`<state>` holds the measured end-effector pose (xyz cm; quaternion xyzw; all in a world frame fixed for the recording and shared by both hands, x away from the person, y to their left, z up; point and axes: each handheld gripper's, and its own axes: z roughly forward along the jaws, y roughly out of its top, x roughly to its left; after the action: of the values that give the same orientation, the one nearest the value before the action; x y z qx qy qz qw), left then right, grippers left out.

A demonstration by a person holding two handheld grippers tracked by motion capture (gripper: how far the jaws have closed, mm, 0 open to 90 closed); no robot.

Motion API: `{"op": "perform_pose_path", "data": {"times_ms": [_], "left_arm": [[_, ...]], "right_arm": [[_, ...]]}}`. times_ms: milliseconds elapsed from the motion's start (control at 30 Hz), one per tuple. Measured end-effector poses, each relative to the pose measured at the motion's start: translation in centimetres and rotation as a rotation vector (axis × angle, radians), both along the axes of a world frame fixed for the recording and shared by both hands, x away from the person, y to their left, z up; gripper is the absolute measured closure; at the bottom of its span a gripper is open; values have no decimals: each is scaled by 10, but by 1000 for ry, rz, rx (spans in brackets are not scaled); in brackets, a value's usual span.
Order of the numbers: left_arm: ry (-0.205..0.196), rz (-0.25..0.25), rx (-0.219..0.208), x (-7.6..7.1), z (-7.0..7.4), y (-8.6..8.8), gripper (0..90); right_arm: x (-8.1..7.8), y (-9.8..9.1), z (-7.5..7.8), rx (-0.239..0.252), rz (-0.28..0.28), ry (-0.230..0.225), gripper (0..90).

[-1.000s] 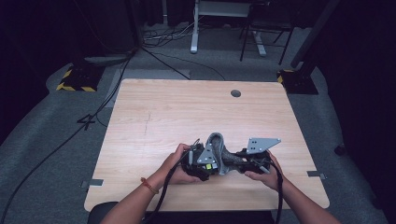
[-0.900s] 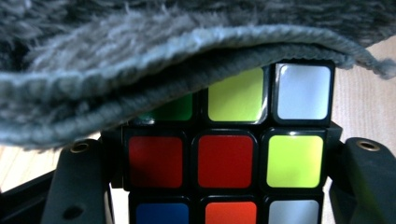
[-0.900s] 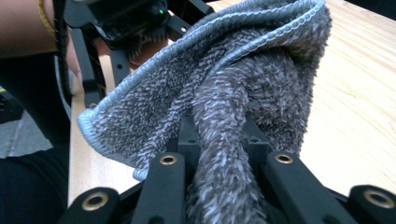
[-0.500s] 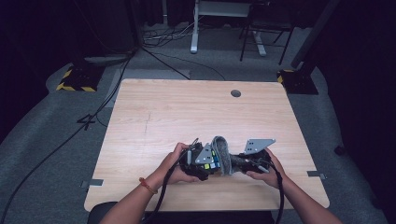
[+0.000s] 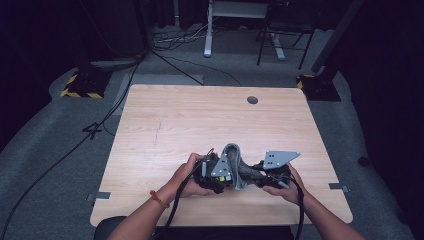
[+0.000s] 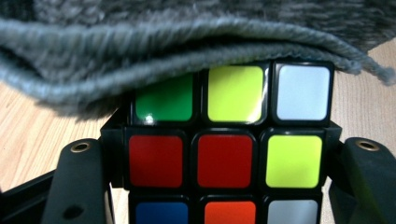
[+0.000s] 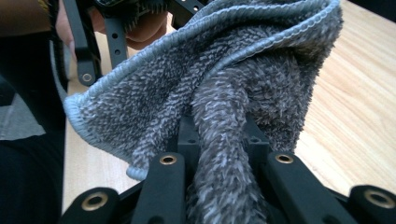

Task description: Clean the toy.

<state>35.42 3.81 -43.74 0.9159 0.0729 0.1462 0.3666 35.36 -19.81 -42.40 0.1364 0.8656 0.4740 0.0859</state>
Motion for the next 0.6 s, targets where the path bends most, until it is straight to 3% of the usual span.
{"op": "perform_pose_path", "data": {"times_ms": [133, 233, 400, 500, 567, 600], "left_arm": [[-3, -12, -8, -2, 3, 1, 330], [-16, -15, -11, -4, 5, 2, 330], [-21, -24, -70, -4, 14, 9, 330], [-27, -18, -69, -3, 14, 10, 330], [-14, -14, -80, -2, 13, 10, 330], [-4, -18, -85, -1, 12, 11, 330]], "right_arm": [[9, -2, -7, -38, -47, 7, 757], [15, -6, -15, -61, -66, 43, 758], [20, -9, -24, -117, -83, 63, 759], [20, -10, -22, -76, -61, 84, 760], [17, -10, -19, -18, -17, 102, 761], [14, -9, -18, -15, -9, 99, 761]]}}
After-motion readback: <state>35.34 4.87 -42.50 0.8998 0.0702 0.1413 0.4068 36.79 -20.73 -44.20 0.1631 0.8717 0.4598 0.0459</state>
